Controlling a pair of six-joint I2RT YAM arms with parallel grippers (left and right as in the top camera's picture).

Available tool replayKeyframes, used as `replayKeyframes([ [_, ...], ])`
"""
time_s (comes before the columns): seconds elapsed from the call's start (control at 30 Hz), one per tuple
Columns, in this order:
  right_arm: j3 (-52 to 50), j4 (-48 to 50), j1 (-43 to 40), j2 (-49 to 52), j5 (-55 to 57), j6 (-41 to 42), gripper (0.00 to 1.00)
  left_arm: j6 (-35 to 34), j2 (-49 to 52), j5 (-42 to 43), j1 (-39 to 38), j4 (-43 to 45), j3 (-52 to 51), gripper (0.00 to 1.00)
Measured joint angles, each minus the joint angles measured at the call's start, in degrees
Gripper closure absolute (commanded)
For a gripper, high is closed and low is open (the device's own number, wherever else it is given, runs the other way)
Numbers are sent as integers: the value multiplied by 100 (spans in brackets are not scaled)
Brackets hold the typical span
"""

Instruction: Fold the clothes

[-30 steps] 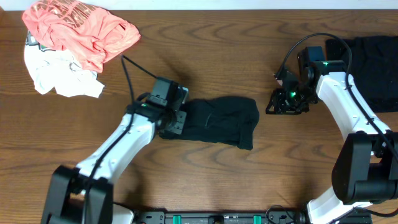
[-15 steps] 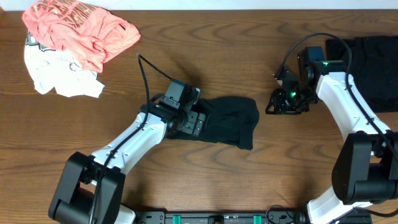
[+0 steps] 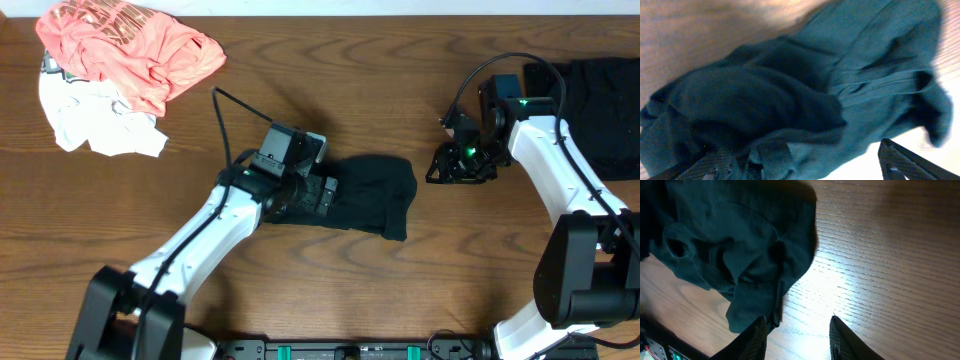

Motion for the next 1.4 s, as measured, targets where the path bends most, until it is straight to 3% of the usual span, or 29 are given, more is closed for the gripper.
replayKeyframes([
  [0.33,0,24,-2,0,0,0,61,-446,-330,494,66,120,63,6],
  [0.5,0,26,-2,0,0,-20,60,-638,-330,522,507,11,66,13],
  [0.8,0,98,-4,0,0,-59,59,-721,-330,-37,960,-717,70,15],
  [1.4,0,-2,-4,0,0,-63,57,-597,350,-133,844,-216,70,15],
])
